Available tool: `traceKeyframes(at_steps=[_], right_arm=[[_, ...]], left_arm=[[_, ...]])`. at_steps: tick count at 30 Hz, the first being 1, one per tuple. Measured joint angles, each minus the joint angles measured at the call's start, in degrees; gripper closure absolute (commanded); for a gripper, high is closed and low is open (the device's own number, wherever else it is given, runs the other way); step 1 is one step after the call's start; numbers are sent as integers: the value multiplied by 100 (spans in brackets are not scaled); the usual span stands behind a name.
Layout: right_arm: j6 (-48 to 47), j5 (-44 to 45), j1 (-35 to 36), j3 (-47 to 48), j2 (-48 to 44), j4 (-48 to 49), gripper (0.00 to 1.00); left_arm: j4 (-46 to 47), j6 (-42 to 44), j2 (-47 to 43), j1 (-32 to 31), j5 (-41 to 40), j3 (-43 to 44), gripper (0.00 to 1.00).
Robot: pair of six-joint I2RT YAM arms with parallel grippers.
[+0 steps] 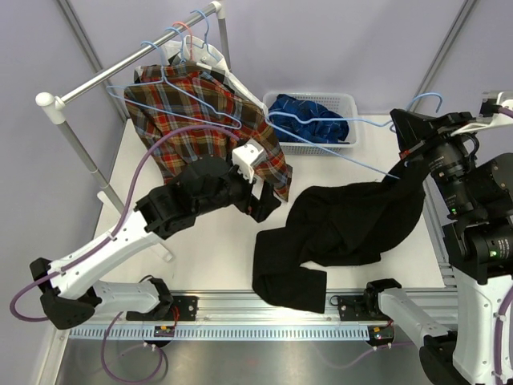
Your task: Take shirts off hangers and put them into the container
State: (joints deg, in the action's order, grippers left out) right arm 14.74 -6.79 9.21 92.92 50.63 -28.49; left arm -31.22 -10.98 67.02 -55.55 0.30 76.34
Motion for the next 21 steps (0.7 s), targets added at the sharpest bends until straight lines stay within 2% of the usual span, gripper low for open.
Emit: traceKeyframes(at_steps=[4, 10, 15, 21], right_arm=[[225, -212, 0, -28, -61, 269, 100], [603, -997, -11, -203, -17, 1008, 100], [675, -1687, -13, -962, -188, 1375, 100], [1655, -2983, -17, -2192, -201, 2378, 100]], left_arm=[[26, 0, -365, 372, 66, -238, 1], [13, -2, -859, 1005, 361, -573, 1], [-2, 22, -1255, 1624, 634, -713, 1], [-13, 20, -1399, 1825, 809, -791, 1]])
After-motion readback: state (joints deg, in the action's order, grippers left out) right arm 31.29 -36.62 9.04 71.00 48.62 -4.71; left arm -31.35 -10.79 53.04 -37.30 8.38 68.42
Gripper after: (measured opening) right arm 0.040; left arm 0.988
